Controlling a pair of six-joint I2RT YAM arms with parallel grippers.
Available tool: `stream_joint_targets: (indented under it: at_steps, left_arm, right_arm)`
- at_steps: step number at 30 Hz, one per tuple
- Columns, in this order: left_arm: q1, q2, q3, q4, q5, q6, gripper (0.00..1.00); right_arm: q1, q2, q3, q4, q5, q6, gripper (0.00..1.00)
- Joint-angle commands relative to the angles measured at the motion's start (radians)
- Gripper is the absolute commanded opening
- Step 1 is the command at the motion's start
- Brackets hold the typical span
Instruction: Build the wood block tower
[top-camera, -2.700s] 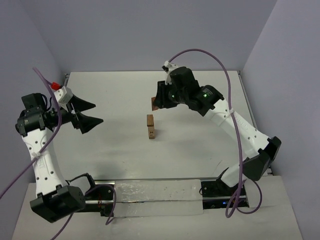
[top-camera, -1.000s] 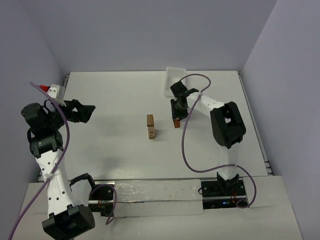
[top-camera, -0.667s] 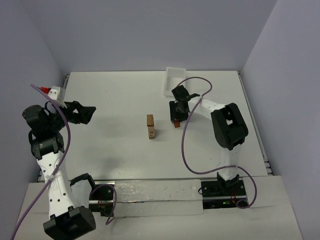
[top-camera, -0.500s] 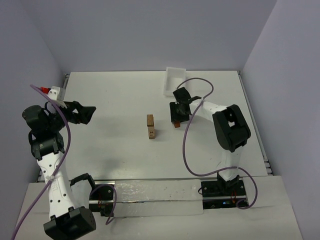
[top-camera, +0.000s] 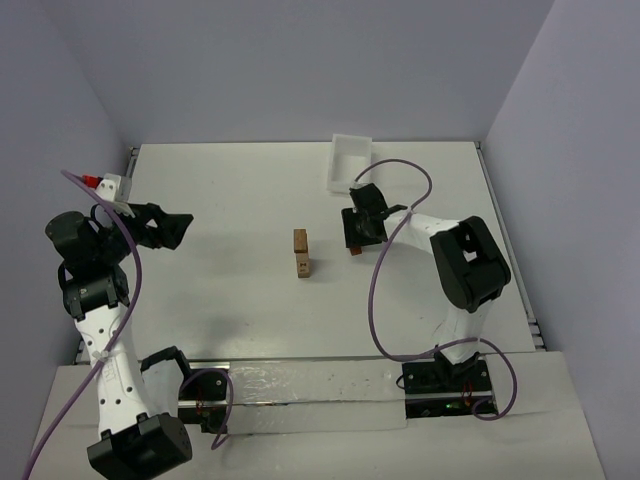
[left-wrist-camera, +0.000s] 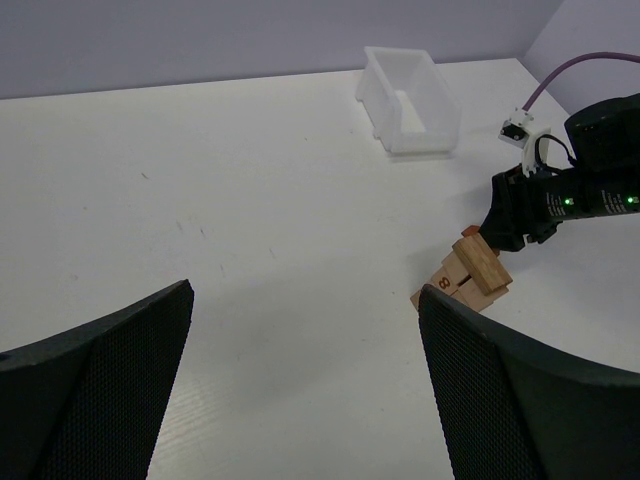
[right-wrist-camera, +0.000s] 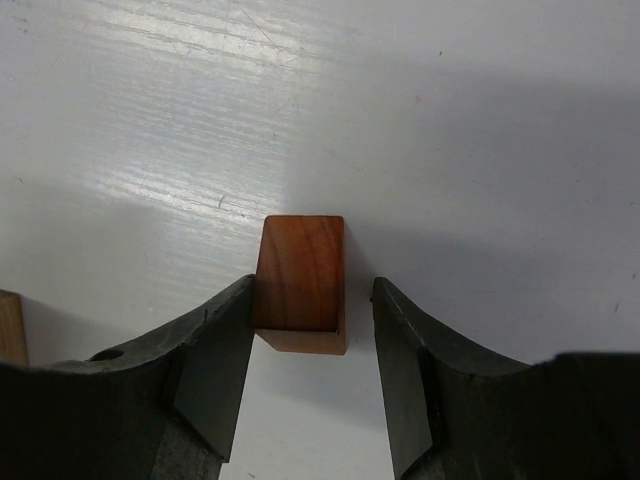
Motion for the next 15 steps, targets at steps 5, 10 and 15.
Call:
stream_joint_targets:
  at_steps: [5,10,15]
  left_arm:
    - [0.005,-0.016,-0.006,0.046,0.019,-0.01,0.99]
    - [0.004,-0.021,-0.009,0.046,0.019,-0.009,0.99]
    - [0.004,-0.031,-0.008,0.039,0.013,-0.004,0.99]
  right_arm:
    - [0.033,-0.071,-0.049,0.123,0.075,-0.042,0.53]
    - [0.042,-0.087,-0.062,0.12,0.087,-0.038,0.42]
    - [0.047,-0.135,-0.039,0.024,0.092,0.048,0.21]
